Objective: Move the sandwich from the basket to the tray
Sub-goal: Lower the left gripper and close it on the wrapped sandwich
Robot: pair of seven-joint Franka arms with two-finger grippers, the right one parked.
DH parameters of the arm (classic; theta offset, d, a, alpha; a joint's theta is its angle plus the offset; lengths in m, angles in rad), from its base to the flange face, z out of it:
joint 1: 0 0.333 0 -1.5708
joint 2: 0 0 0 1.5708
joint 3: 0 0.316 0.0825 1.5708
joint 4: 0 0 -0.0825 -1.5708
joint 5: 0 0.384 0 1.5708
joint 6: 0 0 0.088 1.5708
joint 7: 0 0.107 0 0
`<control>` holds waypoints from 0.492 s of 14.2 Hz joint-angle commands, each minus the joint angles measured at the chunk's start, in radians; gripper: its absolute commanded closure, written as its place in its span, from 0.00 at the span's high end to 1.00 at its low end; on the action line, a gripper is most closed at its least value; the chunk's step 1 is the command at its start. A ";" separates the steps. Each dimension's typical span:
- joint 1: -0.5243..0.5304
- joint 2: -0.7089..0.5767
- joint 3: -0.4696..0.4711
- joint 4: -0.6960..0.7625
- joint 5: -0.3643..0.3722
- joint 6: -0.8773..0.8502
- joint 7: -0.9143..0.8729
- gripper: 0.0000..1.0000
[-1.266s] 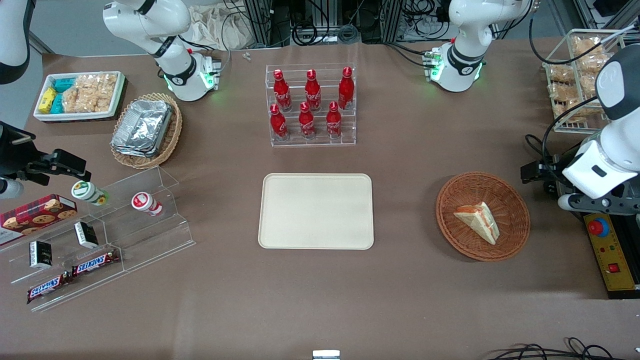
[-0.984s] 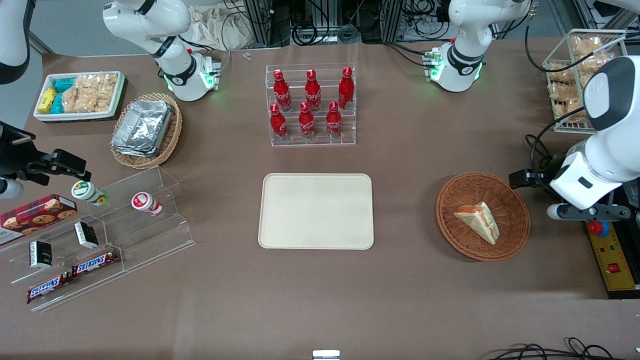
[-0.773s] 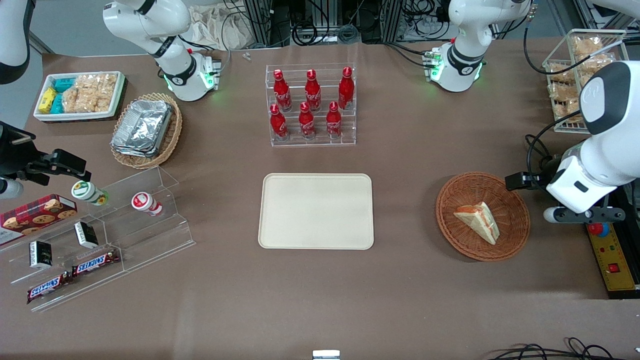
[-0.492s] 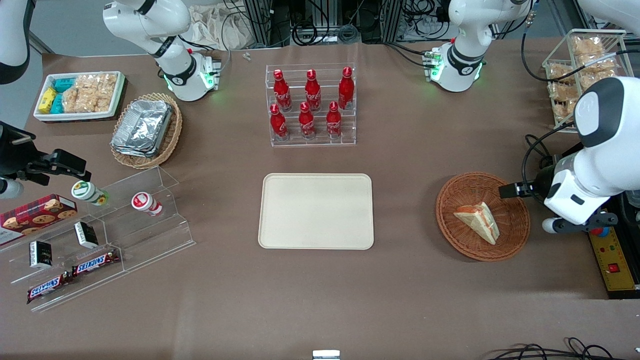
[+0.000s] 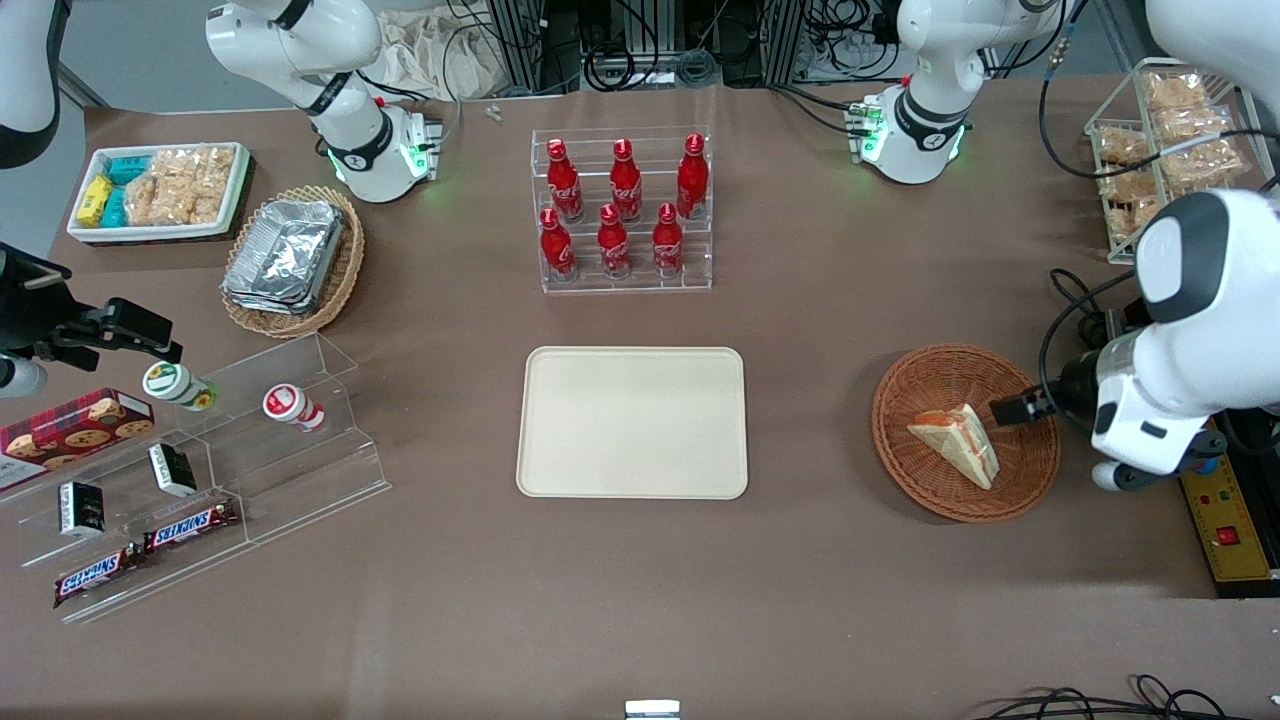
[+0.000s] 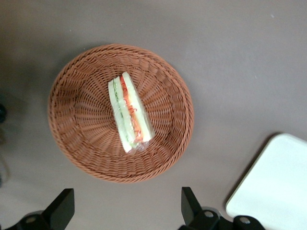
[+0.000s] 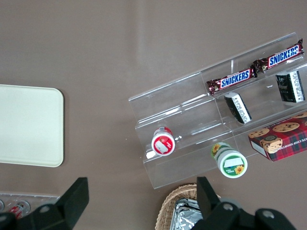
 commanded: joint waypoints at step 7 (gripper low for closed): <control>-0.006 0.062 0.001 -0.213 0.098 0.333 -0.299 1.00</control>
